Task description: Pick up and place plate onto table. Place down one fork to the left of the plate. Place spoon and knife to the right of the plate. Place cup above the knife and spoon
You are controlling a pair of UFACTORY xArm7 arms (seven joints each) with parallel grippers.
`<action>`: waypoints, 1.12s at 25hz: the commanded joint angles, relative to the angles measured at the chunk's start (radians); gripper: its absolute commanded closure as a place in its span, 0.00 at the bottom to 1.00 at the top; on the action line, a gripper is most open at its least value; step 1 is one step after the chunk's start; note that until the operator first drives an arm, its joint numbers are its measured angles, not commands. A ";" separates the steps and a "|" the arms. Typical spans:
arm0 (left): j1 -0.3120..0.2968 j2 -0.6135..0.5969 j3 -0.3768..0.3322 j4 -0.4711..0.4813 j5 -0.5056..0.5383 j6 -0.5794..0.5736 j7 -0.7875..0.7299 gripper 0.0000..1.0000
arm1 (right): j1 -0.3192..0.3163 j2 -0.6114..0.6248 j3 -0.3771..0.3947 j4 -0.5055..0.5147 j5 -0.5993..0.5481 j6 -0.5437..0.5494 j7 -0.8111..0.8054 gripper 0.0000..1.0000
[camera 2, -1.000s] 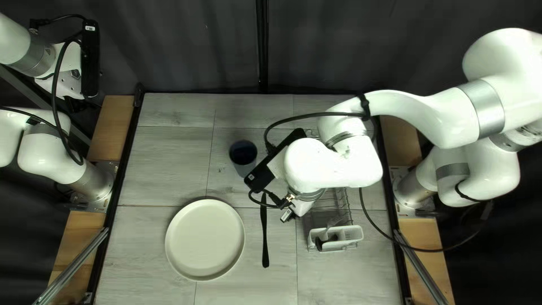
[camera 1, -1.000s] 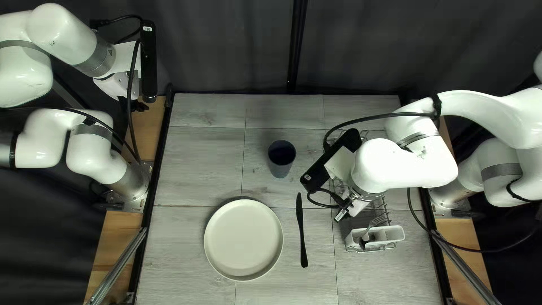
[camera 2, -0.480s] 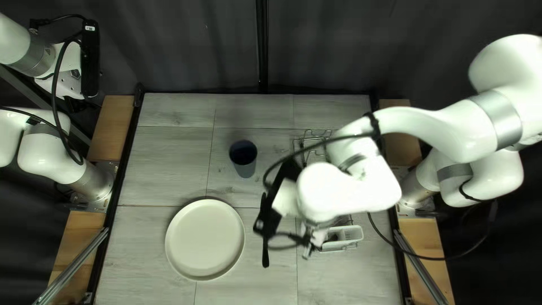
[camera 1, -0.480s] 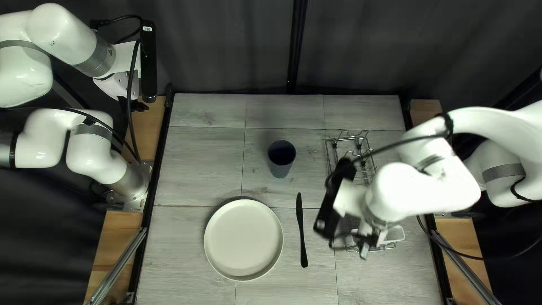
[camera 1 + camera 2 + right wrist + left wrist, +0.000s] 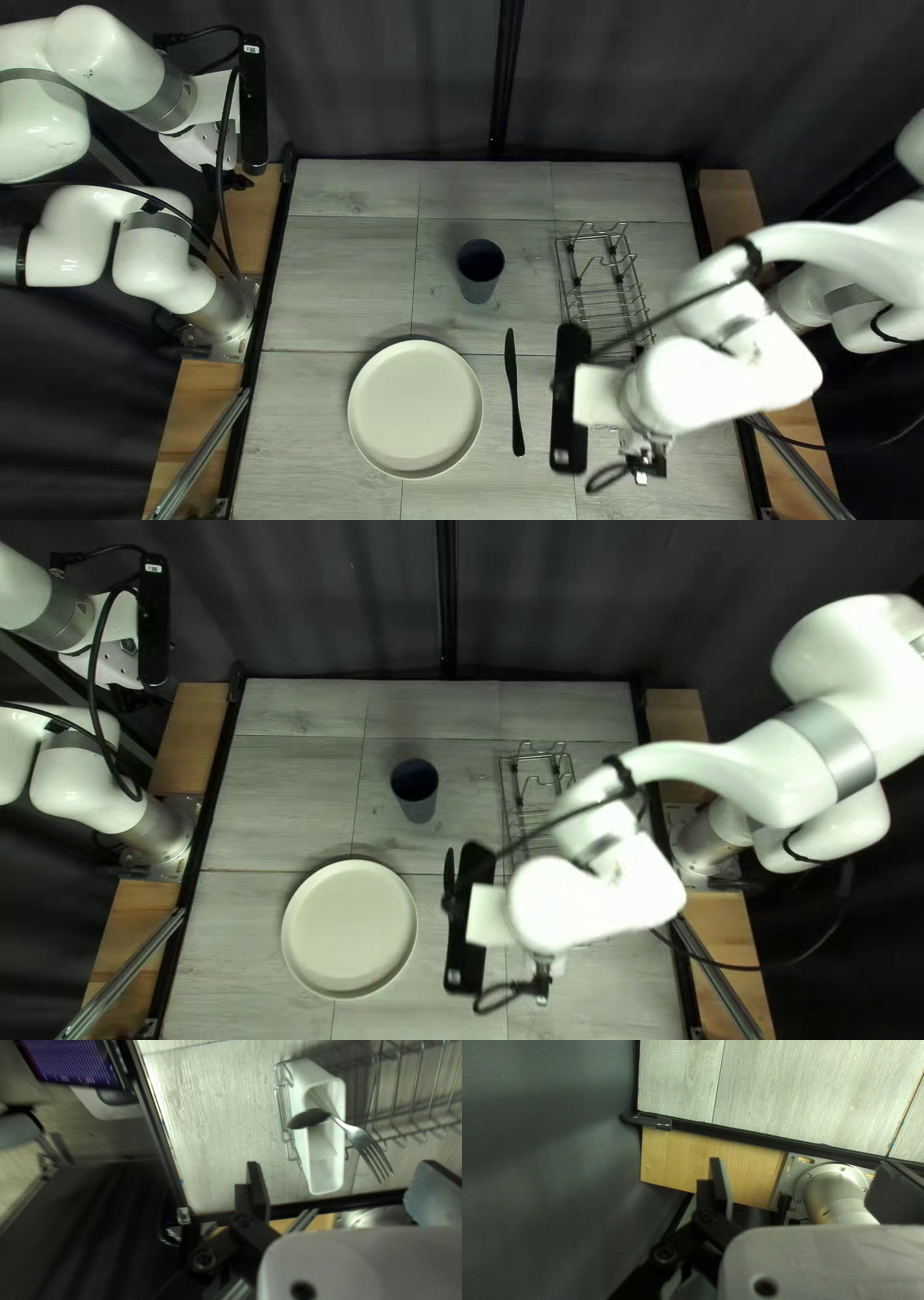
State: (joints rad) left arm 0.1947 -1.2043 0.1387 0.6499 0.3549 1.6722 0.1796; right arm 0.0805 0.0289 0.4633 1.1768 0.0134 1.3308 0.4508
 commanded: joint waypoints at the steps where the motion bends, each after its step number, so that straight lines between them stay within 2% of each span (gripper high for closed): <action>1: 0.000 0.000 0.000 0.000 0.000 0.000 0.000 0.00 | -0.003 0.018 -0.001 -0.033 -0.012 -0.039 -0.052 0.00; 9: 0.000 0.000 0.000 0.000 0.000 0.000 0.000 0.00 | -0.003 0.007 -0.001 -0.139 -0.007 -0.121 -0.054 0.00; 16: 0.000 0.000 0.000 0.000 0.000 0.000 0.000 0.00 | -0.006 0.021 -0.004 -0.154 -0.014 -0.150 -0.069 0.00; 17: 0.000 0.000 0.000 0.000 0.000 0.000 0.000 0.00 | -0.009 0.029 -0.007 -0.138 -0.019 -0.143 -0.073 0.13; 18: 0.000 0.000 0.000 0.000 0.000 0.000 0.000 0.00 | -0.009 0.033 -0.008 -0.133 -0.021 -0.141 -0.074 0.54; 19: 0.000 0.000 0.000 0.000 0.000 0.000 0.000 0.00 | -0.010 0.038 -0.009 -0.126 -0.023 -0.138 -0.077 0.89; 20: 0.000 0.000 0.000 0.000 0.000 0.000 0.000 0.00 | -0.010 0.040 -0.009 -0.122 -0.024 -0.136 -0.079 1.00; 27: 0.000 0.000 0.000 0.000 0.000 0.000 0.000 0.00 | -0.008 0.009 -0.006 -0.109 -0.023 -0.090 -0.101 1.00; 28: 0.000 0.000 0.000 0.000 0.000 0.000 0.000 0.00 | -0.008 0.011 -0.006 -0.102 -0.024 -0.082 -0.101 0.39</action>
State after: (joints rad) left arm 0.1947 -1.2043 0.1387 0.6499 0.3549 1.6722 0.1796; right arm 0.0706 0.0432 0.4559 1.0609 -0.0091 1.2290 0.3530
